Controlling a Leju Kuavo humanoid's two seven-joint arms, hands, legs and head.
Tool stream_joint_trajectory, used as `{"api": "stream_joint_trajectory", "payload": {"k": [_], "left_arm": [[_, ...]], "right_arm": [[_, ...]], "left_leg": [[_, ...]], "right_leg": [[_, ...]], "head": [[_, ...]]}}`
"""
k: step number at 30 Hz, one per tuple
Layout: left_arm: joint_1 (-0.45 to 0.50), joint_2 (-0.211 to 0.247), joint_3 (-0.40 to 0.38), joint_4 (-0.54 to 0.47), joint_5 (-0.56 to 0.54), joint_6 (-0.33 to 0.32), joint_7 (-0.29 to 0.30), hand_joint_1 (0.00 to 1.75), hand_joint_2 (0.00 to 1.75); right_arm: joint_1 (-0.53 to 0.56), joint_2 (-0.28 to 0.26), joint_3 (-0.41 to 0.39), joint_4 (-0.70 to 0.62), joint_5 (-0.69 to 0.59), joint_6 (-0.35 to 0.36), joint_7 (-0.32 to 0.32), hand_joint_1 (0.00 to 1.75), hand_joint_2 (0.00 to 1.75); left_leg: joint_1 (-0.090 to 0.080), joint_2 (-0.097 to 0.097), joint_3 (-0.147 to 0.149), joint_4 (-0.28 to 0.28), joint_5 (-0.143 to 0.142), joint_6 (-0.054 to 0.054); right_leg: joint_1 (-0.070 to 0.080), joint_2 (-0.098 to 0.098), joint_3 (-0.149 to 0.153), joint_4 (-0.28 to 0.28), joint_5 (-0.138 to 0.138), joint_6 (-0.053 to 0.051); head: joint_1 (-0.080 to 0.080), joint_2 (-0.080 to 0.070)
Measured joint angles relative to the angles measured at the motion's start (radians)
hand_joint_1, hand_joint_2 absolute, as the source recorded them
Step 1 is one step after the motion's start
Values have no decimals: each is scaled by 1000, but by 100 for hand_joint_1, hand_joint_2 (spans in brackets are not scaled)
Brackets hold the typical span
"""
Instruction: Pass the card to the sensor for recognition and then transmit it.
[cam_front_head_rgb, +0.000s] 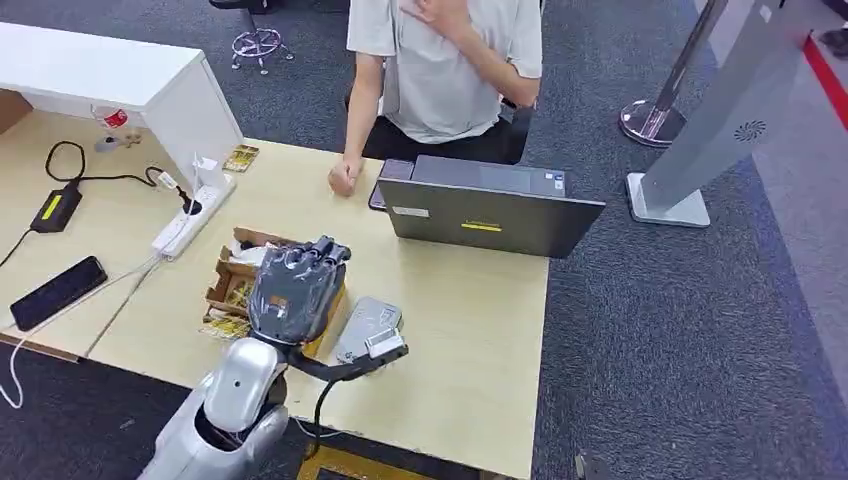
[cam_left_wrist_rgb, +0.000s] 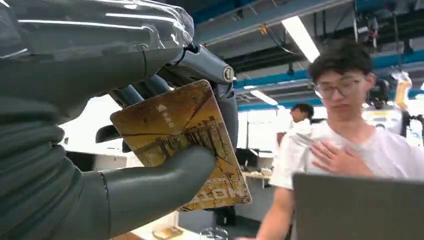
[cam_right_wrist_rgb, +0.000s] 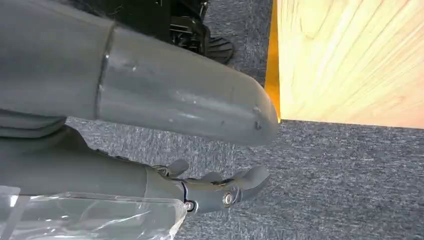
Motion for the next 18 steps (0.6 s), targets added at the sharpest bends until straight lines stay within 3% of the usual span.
{"api": "stream_joint_trajectory", "payload": {"k": [6, 11, 18], "left_arm": [[4, -19, -13, 99, 0, -47, 31, 175, 175], [0, -40, -11, 229, 0, -123, 72, 175, 175], [-22, -52, 5, 369, 0, -111, 81, 175, 175]], "right_arm": [[-1, 5, 0, 0, 11, -2, 5, 0, 0], [-6, 6, 2, -2, 18, -1, 16, 0, 0], [-14, 6, 15, -2, 29, 0, 26, 0, 0]], "left_leg": [[0, 0, 0, 0, 0, 0], [0, 0, -1, 0, 0, 0], [0, 0, -1, 0, 0, 0]], "right_leg": [[0, 0, 0, 0, 0, 0], [0, 0, 1, 1, 0, 0], [0, 0, 1, 1, 0, 0]], "head": [[0, 0], [0, 0], [0, 0]]}}
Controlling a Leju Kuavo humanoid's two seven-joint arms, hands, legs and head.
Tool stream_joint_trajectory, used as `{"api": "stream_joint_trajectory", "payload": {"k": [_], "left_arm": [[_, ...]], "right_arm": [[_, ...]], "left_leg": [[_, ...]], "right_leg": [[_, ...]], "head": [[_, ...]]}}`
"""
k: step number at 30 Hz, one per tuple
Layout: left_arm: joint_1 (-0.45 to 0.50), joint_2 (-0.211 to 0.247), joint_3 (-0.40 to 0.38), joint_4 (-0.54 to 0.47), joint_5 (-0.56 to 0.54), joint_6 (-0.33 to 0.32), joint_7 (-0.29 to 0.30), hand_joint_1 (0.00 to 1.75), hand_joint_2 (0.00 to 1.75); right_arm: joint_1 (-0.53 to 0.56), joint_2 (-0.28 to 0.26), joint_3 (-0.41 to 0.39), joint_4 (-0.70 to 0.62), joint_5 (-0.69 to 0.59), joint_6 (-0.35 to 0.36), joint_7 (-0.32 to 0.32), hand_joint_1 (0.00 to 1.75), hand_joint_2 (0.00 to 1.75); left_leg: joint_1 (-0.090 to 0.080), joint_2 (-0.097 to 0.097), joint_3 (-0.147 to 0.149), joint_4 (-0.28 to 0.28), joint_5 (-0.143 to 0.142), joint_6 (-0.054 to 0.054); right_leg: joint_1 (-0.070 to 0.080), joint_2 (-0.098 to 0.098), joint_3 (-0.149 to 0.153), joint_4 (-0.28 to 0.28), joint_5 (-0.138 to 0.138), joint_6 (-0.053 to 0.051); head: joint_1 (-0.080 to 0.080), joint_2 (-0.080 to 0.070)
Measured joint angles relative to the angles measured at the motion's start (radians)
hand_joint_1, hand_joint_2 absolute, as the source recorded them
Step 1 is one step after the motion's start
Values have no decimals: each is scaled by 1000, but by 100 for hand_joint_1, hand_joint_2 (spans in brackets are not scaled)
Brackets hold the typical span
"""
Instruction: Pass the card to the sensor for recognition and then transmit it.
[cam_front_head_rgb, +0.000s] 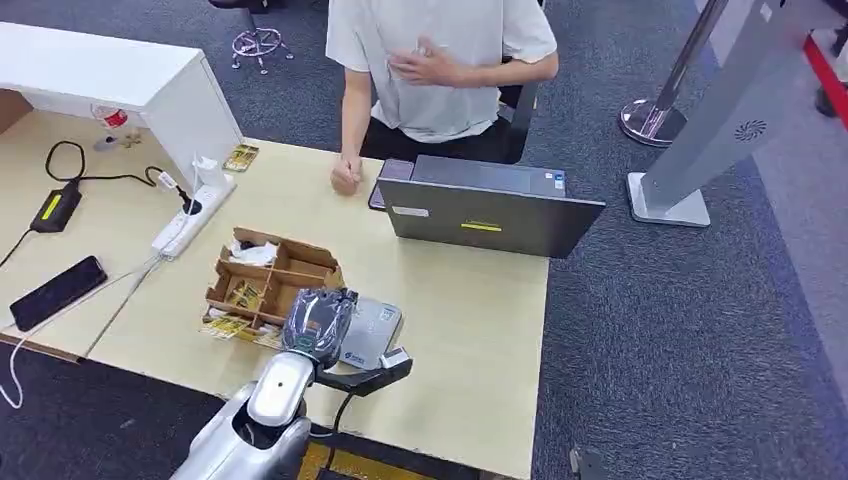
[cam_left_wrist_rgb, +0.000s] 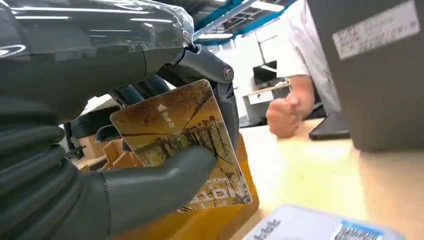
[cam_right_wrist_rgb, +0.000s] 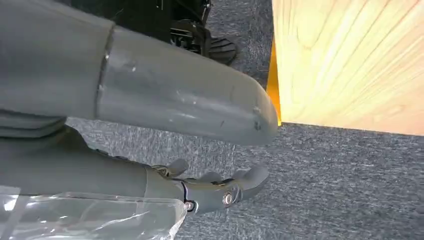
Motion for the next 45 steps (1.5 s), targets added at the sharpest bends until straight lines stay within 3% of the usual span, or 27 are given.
{"api": "stream_joint_trajectory", "payload": {"k": [10, 13, 17, 21, 28, 31, 35, 45], "left_arm": [[-24, -18, 7, 140, 0, 33, -16, 175, 175], [-28, -20, 7, 161, 0, 98, -30, 175, 175], [-27, -19, 7, 149, 0, 137, -26, 175, 175], [-44, 10, -11, 33, 0, 184, 48, 175, 175], [-142, 80, -18, -192, 0, 113, 71, 175, 175], [-192, 108, -10, -230, 0, 78, 65, 175, 175], [-283, 155, 16, -225, 0, 19, 87, 175, 175], [-356, 201, 59, -142, 0, 23, 91, 175, 175]], "right_arm": [[-11, 3, 31, 4, 7, -10, 7, 0, 0], [-13, 5, 36, 6, 3, -18, 9, 0, 0], [-12, 5, 37, 10, -10, -18, 5, 0, 0], [-7, 5, 37, 13, -19, -18, -8, 0, 0], [-7, 5, 37, 15, -21, -18, -11, 0, 0], [-7, 5, 40, 19, -20, -19, -10, 0, 0], [-11, 5, 51, 24, -14, -19, -5, 0, 0], [-17, 5, 62, 34, -19, -25, -2, 0, 0]], "left_leg": [[0, -1, 0, 0, 0, 1], [0, -1, 1, 0, 0, 0], [0, -1, 0, 0, 1, 0], [0, -1, 0, 0, 1, 0], [0, -1, 0, 0, 1, 0], [1, -1, -1, 0, 1, 0], [1, -1, 0, 0, 2, 0], [1, -1, -1, 0, 2, 0]], "right_leg": [[0, -1, 1, 0, 0, 0], [0, -1, 1, 0, 0, 0], [0, -1, 1, 0, 0, 0], [0, -1, 0, 0, 1, 1], [0, 0, 0, 0, 1, 1], [0, -1, 0, 1, 1, 1], [0, 0, 0, 1, 1, 1], [0, -1, 0, 1, 1, 1]], "head": [[0, 0], [0, 0], [0, 0], [0, 0], [0, 0], [0, 0], [0, 0], [0, 0]]}}
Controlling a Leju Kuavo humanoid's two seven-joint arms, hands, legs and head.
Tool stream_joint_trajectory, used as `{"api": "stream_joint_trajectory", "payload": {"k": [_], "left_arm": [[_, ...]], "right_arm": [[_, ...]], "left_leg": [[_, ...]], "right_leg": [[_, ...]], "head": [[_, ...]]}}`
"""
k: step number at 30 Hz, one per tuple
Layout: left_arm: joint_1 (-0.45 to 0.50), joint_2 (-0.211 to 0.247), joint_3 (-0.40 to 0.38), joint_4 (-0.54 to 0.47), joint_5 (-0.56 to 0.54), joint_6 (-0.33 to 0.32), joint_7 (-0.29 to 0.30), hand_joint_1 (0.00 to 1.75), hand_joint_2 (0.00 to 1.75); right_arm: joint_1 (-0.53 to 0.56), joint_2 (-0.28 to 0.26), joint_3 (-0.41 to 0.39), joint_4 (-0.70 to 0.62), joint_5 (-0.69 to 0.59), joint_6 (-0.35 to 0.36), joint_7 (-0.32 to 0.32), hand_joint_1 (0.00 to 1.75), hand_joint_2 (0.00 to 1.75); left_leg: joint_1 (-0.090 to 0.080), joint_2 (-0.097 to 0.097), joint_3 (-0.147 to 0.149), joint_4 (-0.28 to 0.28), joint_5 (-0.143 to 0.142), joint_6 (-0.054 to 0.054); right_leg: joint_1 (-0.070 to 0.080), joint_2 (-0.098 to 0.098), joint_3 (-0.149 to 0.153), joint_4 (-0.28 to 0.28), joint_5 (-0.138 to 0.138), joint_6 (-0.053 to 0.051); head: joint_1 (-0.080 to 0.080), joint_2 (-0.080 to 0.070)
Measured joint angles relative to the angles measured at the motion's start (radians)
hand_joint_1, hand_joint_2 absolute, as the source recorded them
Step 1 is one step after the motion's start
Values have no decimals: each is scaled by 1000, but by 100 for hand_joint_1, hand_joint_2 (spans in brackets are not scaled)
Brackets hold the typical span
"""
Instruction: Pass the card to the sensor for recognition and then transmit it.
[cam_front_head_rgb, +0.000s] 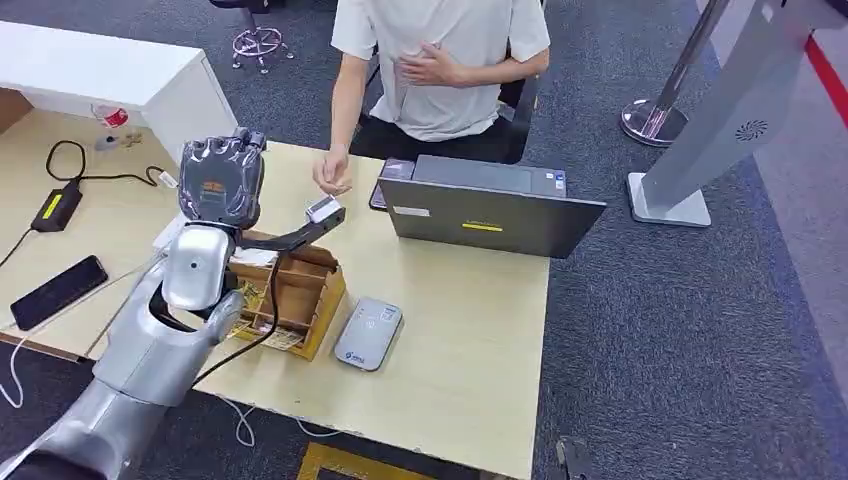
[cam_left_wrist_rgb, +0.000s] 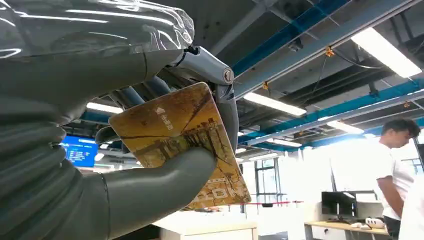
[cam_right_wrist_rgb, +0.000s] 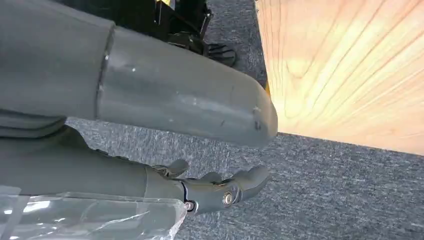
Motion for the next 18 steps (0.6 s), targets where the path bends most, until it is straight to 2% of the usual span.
{"api": "stream_joint_trajectory", "payload": {"k": [6, 7, 18], "left_arm": [[0, -1, 0, 11, 0, 0, 4, 175, 175], [0, -1, 0, 12, 0, 0, 4, 0, 175], [1, -9, 0, 21, 0, 5, -14, 0, 175]], "right_arm": [[-2, 0, 5, 2, -2, -6, 3, 0, 0], [-2, 0, 6, 2, -2, -6, 4, 0, 0], [-3, 0, 16, 2, -2, -6, 11, 0, 0]], "left_leg": [[0, 0, 0, 0, 0, 0], [0, 0, 0, 0, 0, 0], [0, 0, 0, 0, 0, 0]], "right_leg": [[0, 0, 0, -1, 0, 0], [0, 0, 0, -1, 0, 0], [0, 0, 0, 0, 0, 0]], "head": [[0, 0], [0, 0], [0, 0]]}}
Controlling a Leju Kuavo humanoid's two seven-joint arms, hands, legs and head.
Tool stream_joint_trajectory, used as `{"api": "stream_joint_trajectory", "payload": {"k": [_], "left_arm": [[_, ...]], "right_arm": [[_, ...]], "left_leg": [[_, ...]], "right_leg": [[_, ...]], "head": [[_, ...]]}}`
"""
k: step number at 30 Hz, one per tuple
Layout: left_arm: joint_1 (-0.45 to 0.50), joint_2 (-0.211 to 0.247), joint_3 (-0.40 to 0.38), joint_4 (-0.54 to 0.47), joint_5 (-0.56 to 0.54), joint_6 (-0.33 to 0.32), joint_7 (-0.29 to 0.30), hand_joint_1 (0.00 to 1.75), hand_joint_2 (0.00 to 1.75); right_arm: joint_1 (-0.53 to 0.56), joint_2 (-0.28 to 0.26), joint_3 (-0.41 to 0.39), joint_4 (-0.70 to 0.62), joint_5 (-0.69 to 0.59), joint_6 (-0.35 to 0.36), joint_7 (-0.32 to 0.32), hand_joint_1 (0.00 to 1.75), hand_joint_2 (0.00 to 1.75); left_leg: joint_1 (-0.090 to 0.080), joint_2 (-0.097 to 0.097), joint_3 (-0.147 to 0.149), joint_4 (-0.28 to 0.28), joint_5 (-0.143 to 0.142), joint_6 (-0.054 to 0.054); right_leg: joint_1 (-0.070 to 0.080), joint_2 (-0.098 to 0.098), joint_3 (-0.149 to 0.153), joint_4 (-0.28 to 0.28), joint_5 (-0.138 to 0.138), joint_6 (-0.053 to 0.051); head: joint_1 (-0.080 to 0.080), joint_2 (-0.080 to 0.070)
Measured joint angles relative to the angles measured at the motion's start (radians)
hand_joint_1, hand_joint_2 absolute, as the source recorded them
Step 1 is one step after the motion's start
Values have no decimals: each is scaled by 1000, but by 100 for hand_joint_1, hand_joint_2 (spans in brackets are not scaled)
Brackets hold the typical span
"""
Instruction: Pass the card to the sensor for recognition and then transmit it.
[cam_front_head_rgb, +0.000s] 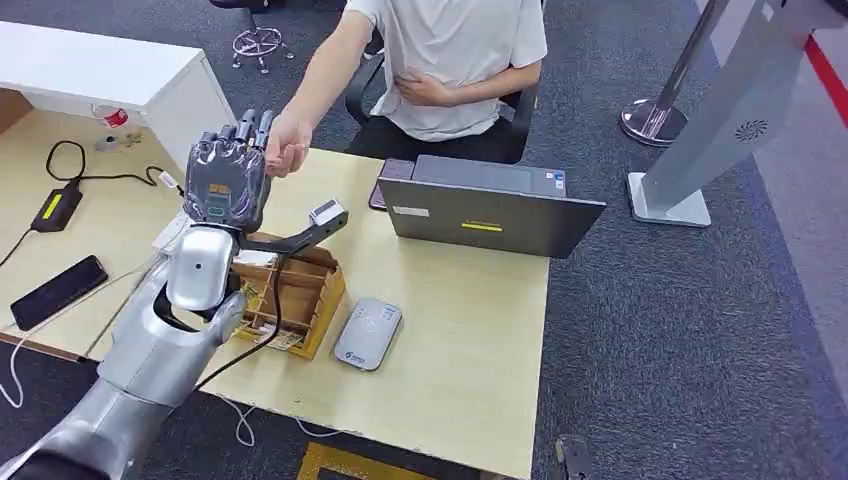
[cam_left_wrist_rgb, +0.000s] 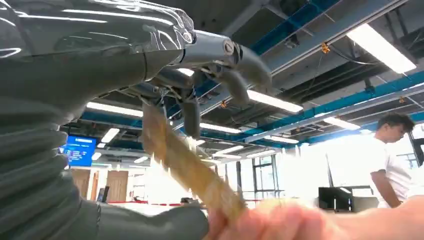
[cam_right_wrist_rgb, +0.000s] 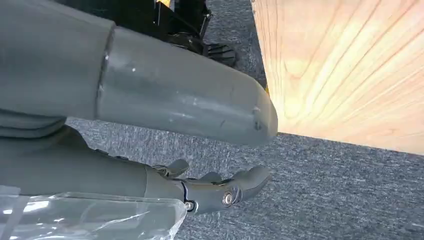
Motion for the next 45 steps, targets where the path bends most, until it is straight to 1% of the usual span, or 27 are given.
{"api": "stream_joint_trajectory", "payload": {"k": [2, 5, 9, 11, 13, 14, 16, 19, 20, 22, 23, 24, 26, 28, 30, 31, 33, 34, 37, 38, 40, 41, 43, 45], "left_arm": [[3, -3, 0, 0, 0, 0, -1, 0, 175], [10, -13, 0, 0, 0, -1, -21, 0, 175], [20, -27, 0, -2, 0, 0, -30, 0, 175], [29, -43, 0, -11, 0, 6, -66, 0, 175], [60, -66, 0, -50, 0, 13, -122, 0, 175], [83, -84, 0, -81, 0, 13, -141, 0, 175], [113, -106, -3, -122, 0, 12, -149, 0, 175], [134, -127, -4, -164, 0, 12, -156, 0, 175], [146, -131, -4, -178, 0, 13, -183, 0, 175], [209, -159, -5, -248, 0, 16, -278, 0, 175], [254, -161, -20, -285, 0, 14, -302, 0, 175], [297, -160, -41, -329, 0, 12, -306, 0, 175], [383, -140, -84, -395, 0, 9, -293, 0, 175], [464, -100, -127, -440, 0, 10, -275, 0, 175], [530, -67, -135, -459, 0, 21, -267, 0, 175], [551, -48, -135, -460, 0, 31, -252, 0, 175], [585, -11, -135, -454, 0, 47, -231, 0, 175], [598, 8, -135, -448, 0, 56, -231, 0, 175], [610, 17, -135, -443, 0, 61, -231, 0, 175], [629, 41, -135, -437, 0, 57, -220, 0, 175], [643, 54, -135, -417, 0, 52, -196, 0, 175], [652, 60, -134, -400, 0, 61, -185, 0, 175], [670, 73, -134, -365, 0, 86, -139, 0, 175], [677, 86, -129, -329, 0, 109, -106, 0, 175]], "right_arm": [[0, 0, 1, 0, -1, -1, 0, 0, 0], [0, 0, 1, 0, -5, -2, 2, 0, 0], [0, 0, 1, 0, -9, -2, 2, 0, 0], [1, 0, 1, 0, -14, -3, 2, 0, 0], [5, 0, -1, -2, -26, -6, 1, 0, 0], [7, 0, -2, -3, -32, -5, 1, 0, 0], [10, 0, -3, -5, -34, -5, 1, 0, 0], [16, 0, -4, -9, -37, -6, 1, 0, 0], [18, 0, -5, -10, -44, -6, -1, 0, 0], [26, 0, -20, -19, -67, -8, -8, 0, 0], [32, 0, -29, -25, -77, -9, -12, 0, 0], [39, 0, -39, -33, -87, -8, -18, 0, 0], [57, 0, -63, -51, -104, 2, -25, 0, 0], [73, 0, -88, -69, -108, 14, -31, 0, 0], [80, 0, -112, -83, -103, 24, -35, 0, 0], [81, 0, -122, -88, -95, 29, -37, 0, 0], [79, 0, -132, -92, -82, 34, -38, 0, 0], [79, 0, -137, -92, -80, 35, -38, 0, 0], [78, 0, -141, -93, -77, 35, -38, 0, 0], [75, 0, -148, -93, -71, 35, -38, 0, 0], [73, 0, -150, -93, -62, 34, -39, 0, 0], [73, 0, -150, -93, -58, 32, -39, 0, 0], [71, 0, -151, -93, -49, 30, -39, 0, 0], [70, -5, -154, -86, -55, 2, -50, 0, 0]], "left_leg": [[0, 0, 0, 0, 0, 0], [0, 0, 0, 0, 0, 0], [0, 0, 0, 0, 0, 0], [0, 0, 0, 0, 0, 0], [0, 0, 0, 0, 0, 0], [0, -1, 0, 0, 0, 0], [-1, 0, -1, 0, 0, 0], [-1, 1, -1, 0, -1, 1], [-1, 1, -1, 0, -1, 1], [-1, 1, -1, 0, -1, 1], [-1, 1, -1, 0, -1, 1], [-1, 1, -1, 0, -2, 0], [-1, 3, -1, 0, -3, 0], [-1, 3, -1, 0, -4, 1], [-1, 3, -1, 0, -4, 1], [-1, 3, -1, -1, -4, 1], [-1, 3, -1, -1, -4, 1], [-1, 3, -1, -1, -3, 0], [0, 2, -1, -1, -3, 0], [0, 2, -1, -1, -2, 0], [0, 1, 0, -1, -2, 0], [0, 2, 0, -1, -2, 0], [0, 2, -1, -1, -2, 0], [0, 0, -1, -1, -2, 0]], "right_leg": [[0, 0, 0, 0, 0, 0], [0, 0, 0, 0, 0, 0], [0, 0, 0, 0, 0, 0], [0, 0, 0, 0, 0, 0], [0, 0, 0, 0, 0, 0], [0, -1, 0, 0, 0, 0], [0, 0, 0, 0, 0, 0], [0, 1, -1, -1, 0, 0], [0, 1, -1, -1, 0, 0], [0, 0, -1, -1, 0, 1], [0, 1, -1, -1, 0, 1], [0, 2, -1, -1, 0, 1], [0, 3, -2, -1, -1, 1], [0, 3, -2, -1, -2, 0], [0, 3, -2, -1, -3, 0], [0, 2, -2, -1, -3, 0], [0, 2, -2, -1, -3, -1], [0, 2, -2, 0, -3, -1], [0, 2, -2, 0, -3, -1], [0, 1, -1, 0, -3, -1], [0, 1, -1, 0, -3, -1], [0, 2, -1, 0, -3, -1], [0, 1, -1, 0, -3, -1], [0, 0, -1, 0, -3, -1]], "head": [[0, 0], [0, 0], [0, 0], [0, 0], [-1, 0], [-1, 0], [1, 0], [0, 0], [0, 0], [-2, 0], [0, 0], [0, 0], [0, 0], [0, 0], [0, 0], [0, 0], [0, 0], [0, 0], [0, 0], [0, 0], [0, 0], [0, 0], [0, 0], [0, 0]]}}
